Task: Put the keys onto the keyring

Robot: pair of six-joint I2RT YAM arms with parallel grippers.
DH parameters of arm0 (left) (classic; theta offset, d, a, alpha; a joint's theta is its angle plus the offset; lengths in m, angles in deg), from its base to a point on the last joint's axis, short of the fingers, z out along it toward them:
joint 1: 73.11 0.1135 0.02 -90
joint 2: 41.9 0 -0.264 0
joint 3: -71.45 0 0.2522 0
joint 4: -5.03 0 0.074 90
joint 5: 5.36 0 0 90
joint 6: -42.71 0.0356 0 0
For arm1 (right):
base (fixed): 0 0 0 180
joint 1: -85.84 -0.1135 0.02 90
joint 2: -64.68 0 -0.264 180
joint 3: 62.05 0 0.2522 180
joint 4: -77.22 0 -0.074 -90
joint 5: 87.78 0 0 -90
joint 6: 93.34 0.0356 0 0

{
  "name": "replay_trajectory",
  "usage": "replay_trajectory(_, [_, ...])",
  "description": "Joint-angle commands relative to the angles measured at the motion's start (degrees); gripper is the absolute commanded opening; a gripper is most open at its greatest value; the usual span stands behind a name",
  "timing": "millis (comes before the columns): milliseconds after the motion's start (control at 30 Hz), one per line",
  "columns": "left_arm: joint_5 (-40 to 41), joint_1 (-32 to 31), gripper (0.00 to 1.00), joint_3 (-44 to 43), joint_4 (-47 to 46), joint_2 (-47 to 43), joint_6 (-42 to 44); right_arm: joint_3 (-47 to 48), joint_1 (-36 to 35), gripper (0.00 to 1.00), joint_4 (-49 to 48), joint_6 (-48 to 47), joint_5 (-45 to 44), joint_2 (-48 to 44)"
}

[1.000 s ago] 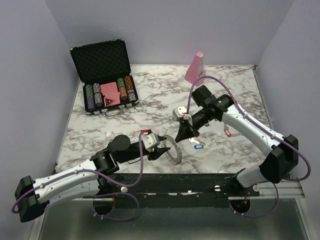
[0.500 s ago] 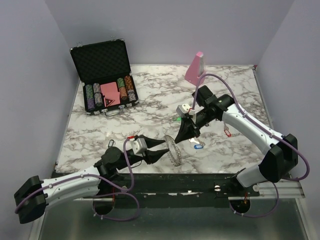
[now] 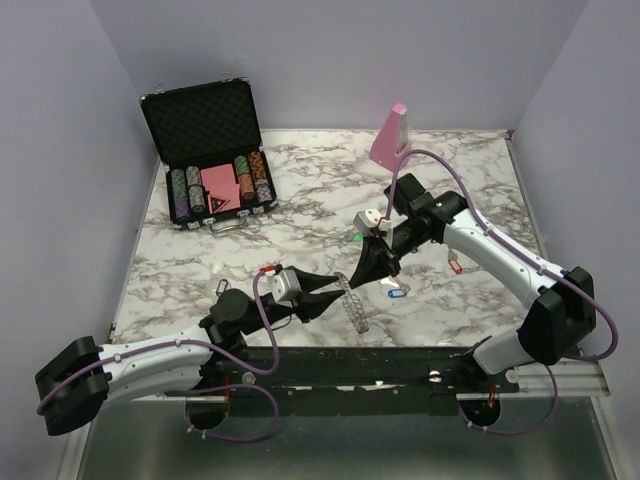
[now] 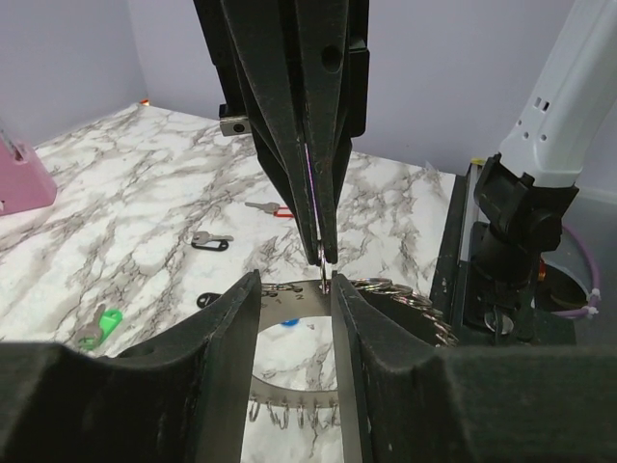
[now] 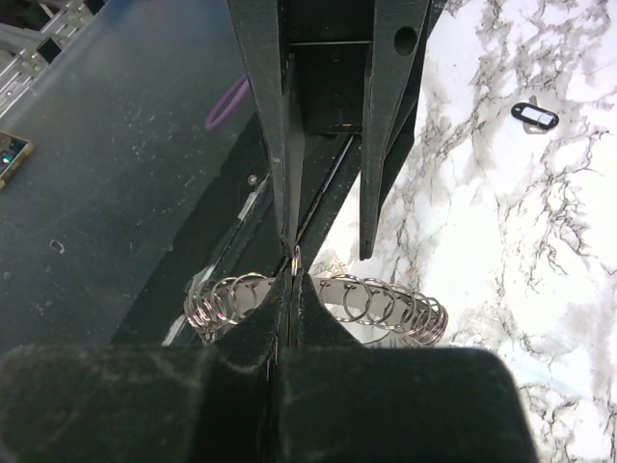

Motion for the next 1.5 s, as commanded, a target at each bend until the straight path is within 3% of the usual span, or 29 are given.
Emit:
replay_trajectory(0, [-1.6,0.1,0.41,-2.0,-3.1,1.3,-0.6,-0.3,0.1,0.01,-1.2,-0.2,3.3,0.4])
replay_trajectory(333, [-3.5,0.1,0.24,-3.4,-3.3,3.8,-0.3,-0.3,0.1,0.01,-1.4,0.2,3.2,0.3])
replay_trajectory(867, [-2.3,0.1,0.29,-1.5,0.5,1.1,-0.2,-0.1,0.3,0.01,-1.7,0.8,2.8,0.2])
replay_trajectory(1300, [-3.0,0.1,0.29,-2.2,1.5,2.9,-0.1,-0.1,0.4,0.01,-1.7,1.1,3.0,0.4])
replay_trajectory(1467, [-3.7,0.1,0.24,-2.8,1.0,4.0,0.0,0.0,0.4,0.01,-1.8,1.1,3.0,0.4])
